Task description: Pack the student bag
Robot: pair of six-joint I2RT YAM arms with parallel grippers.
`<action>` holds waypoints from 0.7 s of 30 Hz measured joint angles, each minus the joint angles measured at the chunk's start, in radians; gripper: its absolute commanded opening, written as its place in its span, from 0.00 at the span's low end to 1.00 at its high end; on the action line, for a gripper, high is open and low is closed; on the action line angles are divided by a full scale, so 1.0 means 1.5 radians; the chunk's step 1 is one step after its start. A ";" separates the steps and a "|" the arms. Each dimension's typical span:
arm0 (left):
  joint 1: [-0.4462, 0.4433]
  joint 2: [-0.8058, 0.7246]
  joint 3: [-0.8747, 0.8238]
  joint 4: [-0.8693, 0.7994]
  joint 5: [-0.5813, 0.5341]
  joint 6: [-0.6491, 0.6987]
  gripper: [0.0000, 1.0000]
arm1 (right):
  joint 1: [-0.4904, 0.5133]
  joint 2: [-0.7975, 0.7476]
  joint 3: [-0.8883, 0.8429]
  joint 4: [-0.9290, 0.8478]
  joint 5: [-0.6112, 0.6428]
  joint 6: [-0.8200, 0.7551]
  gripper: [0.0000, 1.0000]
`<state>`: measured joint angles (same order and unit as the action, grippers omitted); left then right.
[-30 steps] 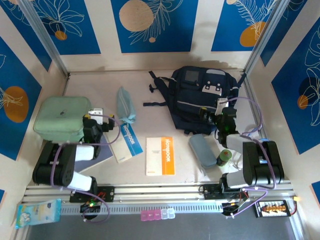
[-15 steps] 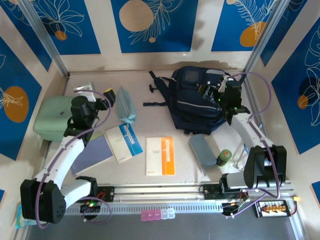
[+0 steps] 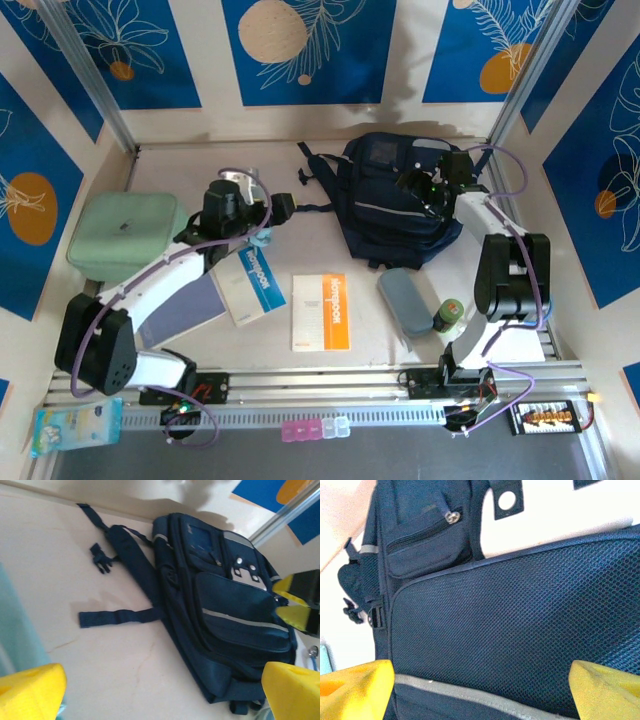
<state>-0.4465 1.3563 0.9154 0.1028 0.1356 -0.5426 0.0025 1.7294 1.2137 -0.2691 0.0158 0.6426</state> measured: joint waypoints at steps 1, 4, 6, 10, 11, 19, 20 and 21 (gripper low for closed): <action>-0.005 0.002 0.002 0.000 0.002 -0.002 1.00 | 0.003 0.007 0.002 -0.004 0.004 0.003 0.90; -0.017 0.008 0.005 -0.002 0.009 -0.007 1.00 | 0.022 0.021 0.002 -0.017 0.023 0.017 0.89; -0.022 0.014 0.006 -0.005 0.011 -0.012 1.00 | 0.035 0.027 0.002 -0.024 0.040 0.027 0.89; -0.031 0.027 0.006 -0.010 0.014 -0.019 1.00 | 0.067 0.037 0.002 -0.031 0.058 0.053 0.89; -0.033 0.030 0.006 -0.011 0.014 -0.020 1.00 | 0.078 0.042 0.002 -0.031 0.060 0.062 0.89; -0.036 0.035 0.006 -0.017 0.014 -0.024 1.00 | 0.175 0.140 0.097 -0.037 0.050 0.109 0.87; -0.036 0.035 0.006 -0.021 0.014 -0.024 1.00 | 0.187 0.153 0.112 -0.030 0.041 0.116 0.87; -0.036 0.035 0.006 -0.025 0.014 -0.024 1.00 | 0.196 0.163 0.124 -0.025 0.036 0.120 0.87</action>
<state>-0.4999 1.4086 0.9237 0.0658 0.1562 -0.5793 0.2970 1.9732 1.3991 -0.3073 0.0692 0.8227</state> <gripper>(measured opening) 0.998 0.871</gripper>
